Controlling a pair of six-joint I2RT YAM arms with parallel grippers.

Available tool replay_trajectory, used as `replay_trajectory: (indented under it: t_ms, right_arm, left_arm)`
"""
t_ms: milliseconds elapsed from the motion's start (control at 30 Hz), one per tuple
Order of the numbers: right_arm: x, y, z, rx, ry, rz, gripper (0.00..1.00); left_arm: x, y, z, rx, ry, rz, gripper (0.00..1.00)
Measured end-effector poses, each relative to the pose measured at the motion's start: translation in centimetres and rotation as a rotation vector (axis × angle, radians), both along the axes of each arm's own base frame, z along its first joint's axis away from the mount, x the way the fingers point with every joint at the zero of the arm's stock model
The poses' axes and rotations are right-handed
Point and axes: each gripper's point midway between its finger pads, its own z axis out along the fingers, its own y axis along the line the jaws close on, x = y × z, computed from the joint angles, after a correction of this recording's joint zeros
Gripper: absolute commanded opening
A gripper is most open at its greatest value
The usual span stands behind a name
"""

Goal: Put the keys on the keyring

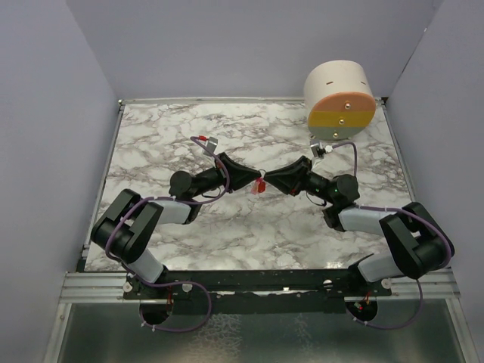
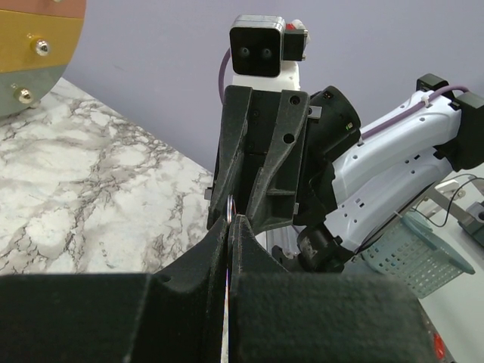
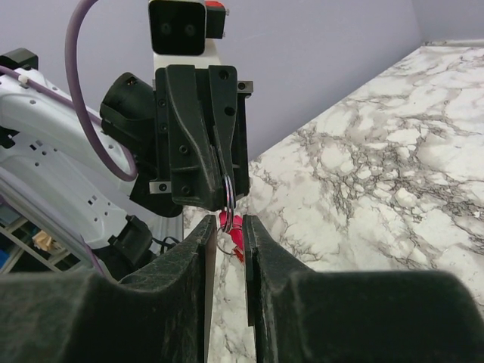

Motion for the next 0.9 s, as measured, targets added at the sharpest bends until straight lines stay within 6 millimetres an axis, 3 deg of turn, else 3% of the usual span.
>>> replay_trajectory:
  t_ms: [167, 333, 467, 500, 600, 667, 733, 900]
  right_arm:
    - [0.0, 0.0, 0.0, 0.0, 0.001, 0.001, 0.17]
    - [0.0, 0.0, 0.0, 0.001, 0.002, 0.001, 0.01]
    - [0.0, 0.0, 0.0, 0.003, 0.01, 0.003, 0.01]
    - [0.0, 0.0, 0.0, 0.004, 0.011, 0.003, 0.01]
    - [0.1, 0.0, 0.0, 0.004, 0.011, 0.0, 0.01]
    - [0.1, -0.1, -0.1, 0.002, 0.013, -0.005, 0.01]
    - [0.3, -0.1, -0.2, -0.005, 0.021, -0.016, 0.01]
    - [0.5, -0.5, 0.3, -0.02, 0.013, -0.054, 0.01]
  left_arm:
    - [-0.1, -0.2, -0.2, 0.003, 0.005, -0.006, 0.0]
    - [-0.1, -0.4, -0.5, 0.007, 0.012, -0.011, 0.0]
    - [-0.1, -0.4, -0.5, 0.007, 0.009, -0.011, 0.0]
    - [0.0, -0.5, -0.5, 0.008, 0.008, -0.011, 0.04]
    - [0.1, -0.6, -0.5, 0.008, 0.011, -0.011, 0.33]
    - [0.2, -0.6, -0.6, 0.007, 0.016, -0.01, 0.41]
    - [0.6, -0.4, -0.5, 0.003, 0.022, -0.003, 0.46]
    - [2.6, 1.2, 0.1, -0.009, 0.022, 0.057, 0.47]
